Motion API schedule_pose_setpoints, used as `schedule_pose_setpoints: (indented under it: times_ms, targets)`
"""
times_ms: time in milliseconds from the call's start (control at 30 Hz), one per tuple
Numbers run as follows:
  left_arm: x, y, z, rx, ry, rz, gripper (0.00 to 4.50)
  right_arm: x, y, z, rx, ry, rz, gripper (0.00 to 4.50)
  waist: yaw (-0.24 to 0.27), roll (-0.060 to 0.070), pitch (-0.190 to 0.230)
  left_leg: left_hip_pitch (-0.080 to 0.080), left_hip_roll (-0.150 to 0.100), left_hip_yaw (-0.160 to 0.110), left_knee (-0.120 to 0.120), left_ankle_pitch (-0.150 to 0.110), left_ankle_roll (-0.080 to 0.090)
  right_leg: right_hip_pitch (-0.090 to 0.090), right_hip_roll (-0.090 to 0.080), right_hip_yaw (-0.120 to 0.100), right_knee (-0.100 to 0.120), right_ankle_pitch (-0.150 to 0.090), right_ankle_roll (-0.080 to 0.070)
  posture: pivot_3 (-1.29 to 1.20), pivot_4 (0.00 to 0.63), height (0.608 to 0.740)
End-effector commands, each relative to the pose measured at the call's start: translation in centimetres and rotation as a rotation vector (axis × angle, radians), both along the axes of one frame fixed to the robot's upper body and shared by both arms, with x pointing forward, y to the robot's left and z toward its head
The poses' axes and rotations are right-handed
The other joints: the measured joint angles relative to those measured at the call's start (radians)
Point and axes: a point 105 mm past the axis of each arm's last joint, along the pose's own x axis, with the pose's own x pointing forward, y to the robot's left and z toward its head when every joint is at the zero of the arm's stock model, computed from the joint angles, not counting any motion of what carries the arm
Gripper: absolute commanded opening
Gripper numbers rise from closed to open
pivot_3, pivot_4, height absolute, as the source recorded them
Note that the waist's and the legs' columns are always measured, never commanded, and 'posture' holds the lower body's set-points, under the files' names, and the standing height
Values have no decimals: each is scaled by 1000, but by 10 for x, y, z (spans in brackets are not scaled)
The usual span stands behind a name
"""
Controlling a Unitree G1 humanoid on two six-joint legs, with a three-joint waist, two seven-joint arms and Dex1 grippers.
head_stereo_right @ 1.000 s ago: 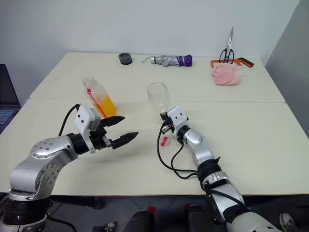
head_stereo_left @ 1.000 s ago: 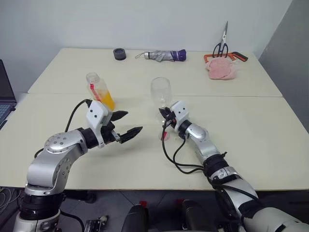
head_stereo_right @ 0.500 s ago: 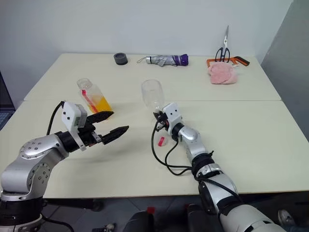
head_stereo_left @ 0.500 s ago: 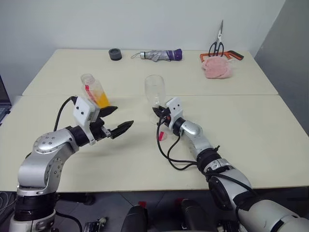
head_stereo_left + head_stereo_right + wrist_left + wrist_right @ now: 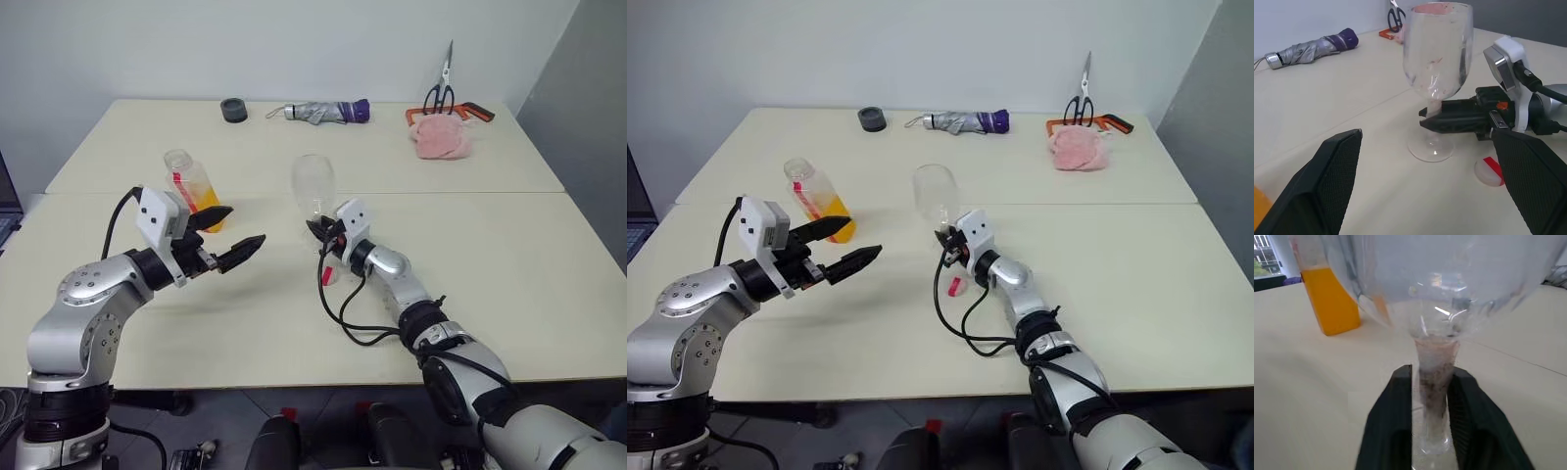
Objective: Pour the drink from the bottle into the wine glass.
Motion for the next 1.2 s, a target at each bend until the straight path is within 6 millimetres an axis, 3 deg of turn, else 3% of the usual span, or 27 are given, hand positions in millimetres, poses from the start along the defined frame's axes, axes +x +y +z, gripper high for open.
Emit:
schedule_pose_setpoints:
  times_ms: [33, 233, 633, 1200]
  targets:
    - [-1, -2, 14, 17, -67, -17, 4500, 0, 1, 4, 16, -7, 4, 2441, 1, 0, 0, 0, 0, 0, 0, 0, 0, 0, 0, 0, 0, 0, 0, 0, 150, 740]
    - [-1, -3, 16, 19, -78, -22, 4500, 0, 2, 5, 15, -5, 8, 4473, 1, 0, 0, -1, 0, 0, 0, 0, 0, 0, 0, 0, 0, 0, 0, 0, 150, 740]
    - [0, -9, 23, -5, -101, -39, 4500, -1, -2, 0, -2, 8, 17, 4473, 1, 0, 0, -1, 0, 0, 0, 0, 0, 0, 0, 0, 0, 0, 0, 0, 150, 740]
    - [3, -14, 24, -17, -109, -49, 4500, -7, -26, -13, -73, 2, 46, 4473, 3, 0, 0, -1, -1, 0, 0, 0, 0, 0, 0, 0, -1, 0, 0, 0, 150, 740]
